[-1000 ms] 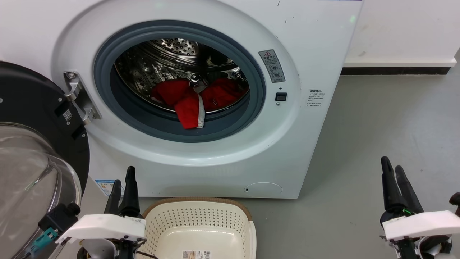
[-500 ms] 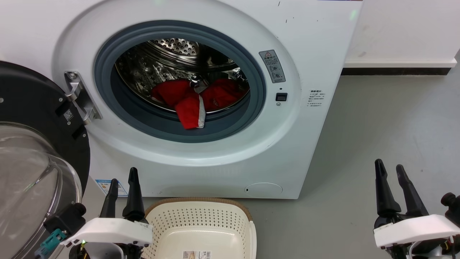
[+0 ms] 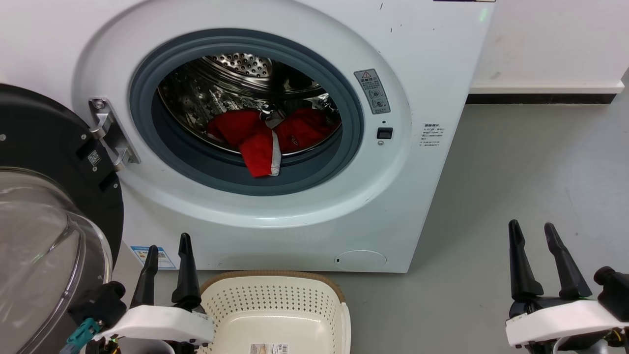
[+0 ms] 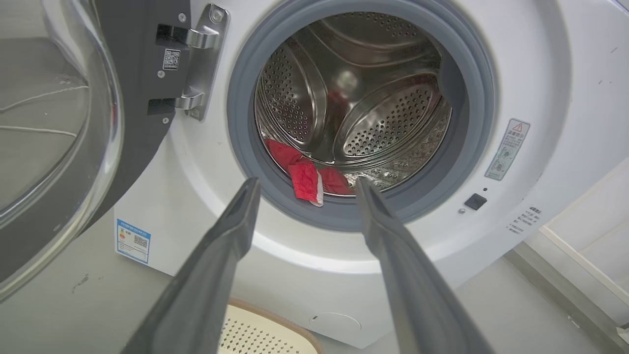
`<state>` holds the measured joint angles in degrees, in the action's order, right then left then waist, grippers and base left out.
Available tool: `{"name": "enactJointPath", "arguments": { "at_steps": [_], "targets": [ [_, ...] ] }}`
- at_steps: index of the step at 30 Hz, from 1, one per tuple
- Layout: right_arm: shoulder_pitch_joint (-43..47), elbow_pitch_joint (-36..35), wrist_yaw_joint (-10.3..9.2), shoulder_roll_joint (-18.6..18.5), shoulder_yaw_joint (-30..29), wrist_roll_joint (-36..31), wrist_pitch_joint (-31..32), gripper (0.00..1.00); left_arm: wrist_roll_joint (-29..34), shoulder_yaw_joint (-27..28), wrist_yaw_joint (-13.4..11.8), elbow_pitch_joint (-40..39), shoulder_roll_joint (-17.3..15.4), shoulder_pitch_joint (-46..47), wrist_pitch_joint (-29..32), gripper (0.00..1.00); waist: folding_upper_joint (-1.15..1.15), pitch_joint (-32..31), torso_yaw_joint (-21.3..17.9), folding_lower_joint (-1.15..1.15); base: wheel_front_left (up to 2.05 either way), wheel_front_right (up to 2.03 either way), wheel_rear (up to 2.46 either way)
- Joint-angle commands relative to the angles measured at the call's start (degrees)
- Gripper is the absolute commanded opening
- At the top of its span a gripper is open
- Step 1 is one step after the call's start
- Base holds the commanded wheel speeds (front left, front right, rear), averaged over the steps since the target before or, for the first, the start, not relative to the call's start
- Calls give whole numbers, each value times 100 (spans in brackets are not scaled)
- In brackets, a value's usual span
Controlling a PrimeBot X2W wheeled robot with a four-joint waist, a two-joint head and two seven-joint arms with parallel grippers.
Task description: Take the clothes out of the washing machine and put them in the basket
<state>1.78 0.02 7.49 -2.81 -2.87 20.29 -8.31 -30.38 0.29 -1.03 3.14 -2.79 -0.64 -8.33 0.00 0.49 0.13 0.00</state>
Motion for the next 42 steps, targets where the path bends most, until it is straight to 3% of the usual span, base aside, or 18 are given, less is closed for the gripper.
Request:
{"name": "enactJointPath", "arguments": {
  "at_steps": [1, 20, 42],
  "targets": [
    [38, -119, 0, -14, 11, -266, -78, 100, 228, -13, 15, -90, -11, 5, -73, 100, 0, 1, 2, 0, 0, 0, 0],
    [220, -270, 0, -13, 28, -1345, -336, 100, 1233, -52, 14, -85, -12, -119, -328, 100, 0, 5, 20, 0, 0, 0, 0],
    [373, -316, -1, -11, -25, -1901, -575, 100, 2136, -85, -53, -90, -13, -234, -575, 100, 0, 16, 8, 0, 0, 0, 0]
  ]
}}
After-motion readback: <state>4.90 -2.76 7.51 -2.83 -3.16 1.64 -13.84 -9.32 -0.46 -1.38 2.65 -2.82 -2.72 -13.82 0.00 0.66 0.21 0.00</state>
